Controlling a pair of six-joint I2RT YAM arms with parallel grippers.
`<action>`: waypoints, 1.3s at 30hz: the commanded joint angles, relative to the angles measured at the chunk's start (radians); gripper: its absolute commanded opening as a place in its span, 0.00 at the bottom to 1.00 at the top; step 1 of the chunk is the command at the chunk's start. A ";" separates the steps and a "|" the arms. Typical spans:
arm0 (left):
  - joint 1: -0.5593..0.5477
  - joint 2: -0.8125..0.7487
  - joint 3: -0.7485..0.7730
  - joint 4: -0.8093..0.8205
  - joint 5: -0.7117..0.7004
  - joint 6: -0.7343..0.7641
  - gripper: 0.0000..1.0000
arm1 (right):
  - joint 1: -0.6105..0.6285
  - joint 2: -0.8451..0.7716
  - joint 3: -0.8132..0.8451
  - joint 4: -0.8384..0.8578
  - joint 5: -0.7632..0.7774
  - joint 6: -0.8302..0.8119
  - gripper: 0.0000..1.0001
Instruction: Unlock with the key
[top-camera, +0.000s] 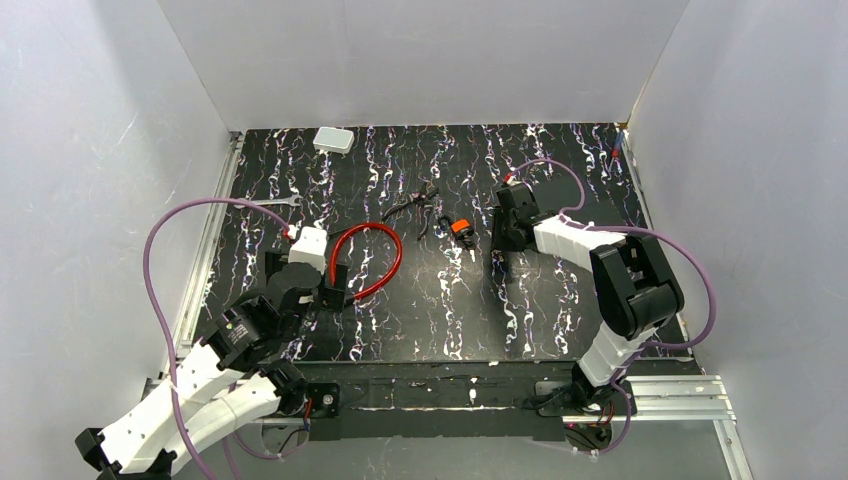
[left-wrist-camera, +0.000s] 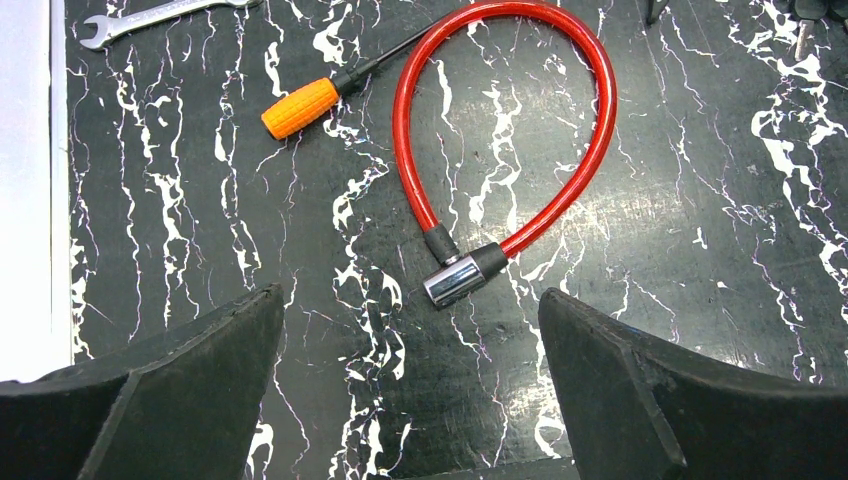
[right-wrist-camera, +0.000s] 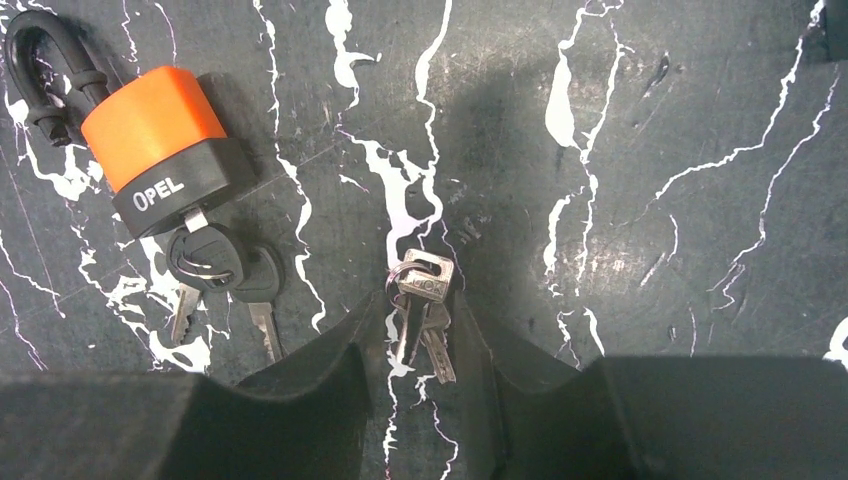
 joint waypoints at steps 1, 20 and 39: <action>0.007 -0.009 0.015 0.000 -0.007 0.005 0.98 | 0.001 0.014 0.003 0.051 0.007 0.001 0.38; 0.008 -0.021 0.012 0.004 0.001 0.008 0.98 | 0.001 0.045 0.002 0.057 0.001 -0.021 0.08; 0.010 -0.019 0.012 0.006 0.007 0.008 0.98 | 0.001 -0.064 -0.015 0.040 -0.064 -0.037 0.09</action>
